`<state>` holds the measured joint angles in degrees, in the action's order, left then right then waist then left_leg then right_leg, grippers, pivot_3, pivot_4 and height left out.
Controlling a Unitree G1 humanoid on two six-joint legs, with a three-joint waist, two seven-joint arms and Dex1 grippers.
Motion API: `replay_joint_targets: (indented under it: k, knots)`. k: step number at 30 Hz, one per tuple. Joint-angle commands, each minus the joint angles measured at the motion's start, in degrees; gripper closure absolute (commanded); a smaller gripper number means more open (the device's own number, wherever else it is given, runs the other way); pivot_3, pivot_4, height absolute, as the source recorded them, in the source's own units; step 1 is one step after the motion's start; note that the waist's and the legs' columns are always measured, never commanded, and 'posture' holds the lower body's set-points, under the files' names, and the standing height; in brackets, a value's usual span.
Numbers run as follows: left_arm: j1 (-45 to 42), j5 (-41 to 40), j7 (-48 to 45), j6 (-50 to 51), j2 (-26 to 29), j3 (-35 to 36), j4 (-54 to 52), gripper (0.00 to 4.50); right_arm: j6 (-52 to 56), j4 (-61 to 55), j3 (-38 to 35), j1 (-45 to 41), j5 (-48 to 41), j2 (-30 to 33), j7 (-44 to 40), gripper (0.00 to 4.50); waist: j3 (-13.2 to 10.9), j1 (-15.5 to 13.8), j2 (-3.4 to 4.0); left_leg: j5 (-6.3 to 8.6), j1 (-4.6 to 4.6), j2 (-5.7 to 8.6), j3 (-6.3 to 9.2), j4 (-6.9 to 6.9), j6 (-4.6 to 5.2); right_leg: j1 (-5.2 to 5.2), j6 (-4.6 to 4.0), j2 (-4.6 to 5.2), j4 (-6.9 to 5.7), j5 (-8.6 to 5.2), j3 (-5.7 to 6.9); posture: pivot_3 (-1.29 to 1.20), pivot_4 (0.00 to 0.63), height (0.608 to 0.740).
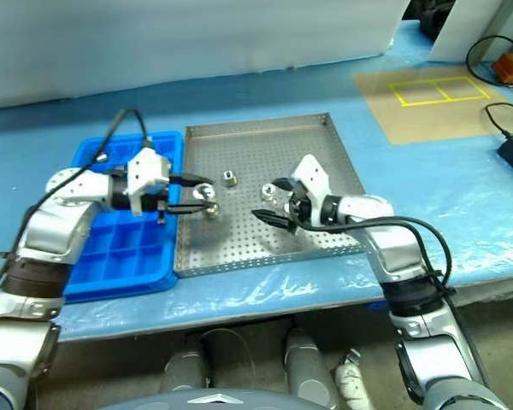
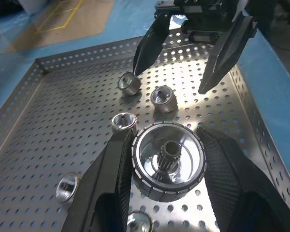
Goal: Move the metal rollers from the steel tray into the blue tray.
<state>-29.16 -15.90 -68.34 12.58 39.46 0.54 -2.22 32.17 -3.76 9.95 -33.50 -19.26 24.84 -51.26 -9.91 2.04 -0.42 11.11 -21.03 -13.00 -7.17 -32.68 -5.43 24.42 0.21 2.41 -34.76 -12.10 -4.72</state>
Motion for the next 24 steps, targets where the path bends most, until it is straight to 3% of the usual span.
replay_joint_targets:
  k: [1, 6, 12, 17, 24]
  knots:
    - [4.49, -1.79, 4.14, 2.85, 3.87, 7.24, -5.36, 2.75, -3.92, 4.89, 2.16, -7.32, -1.45, -4.55, -4.8, 0.0, 0.0, -0.24, 0.0, -0.01, -0.03, -0.01, 0.01, 0.0, -0.02, 0.06, 0.0, 0.0, -0.03, 0.0, 0.01, -0.02, 0.15, 0.74]
    - [16.23, -2.96, 10.22, 7.09, 7.22, 18.15, -11.5, 2.75, -10.38, 15.44, 7.07, -15.47, 0.89, -11.33, -12.59, 0.0, 0.0, -2.76, -0.04, -0.04, -0.33, -0.27, 0.07, 0.06, -0.06, 0.28, -0.13, -0.02, -0.08, -0.07, 0.35, 0.13, 0.15, 0.74]
    - [26.68, -3.26, 19.23, 9.1, 4.98, 28.56, -16.72, 2.75, -13.83, 21.49, 7.96, -18.69, 1.28, -14.04, -17.63, 0.0, 0.02, -7.42, -0.09, -0.09, -0.81, -0.88, 0.14, 0.06, -0.15, 0.35, -0.28, -0.07, -0.1, -0.16, 1.5, 0.27, 0.15, 0.74]
    - [32.42, -2.14, 24.72, 9.23, 1.94, 30.31, -19.09, 2.75, -13.97, 22.69, 8.26, -18.86, 1.46, -15.61, -19.11, 0.0, 0.05, -9.57, -0.13, -0.15, -0.97, -0.95, 0.19, 0.0, -0.26, 0.37, -0.33, 0.05, -0.16, -0.19, 1.73, 0.32, 0.15, 0.74]
    - [34.09, 2.29, 31.85, 7.69, -1.09, 26.93, -15.46, 2.75, -13.92, 23.04, 8.19, -18.82, 2.39, -16.54, -19.54, 0.0, 0.08, -10.73, -0.19, -0.54, -0.96, -0.98, 0.19, 0.0, -0.62, 0.5, -0.56, 0.21, -0.72, -0.34, 1.87, 0.31, 0.15, 0.74]
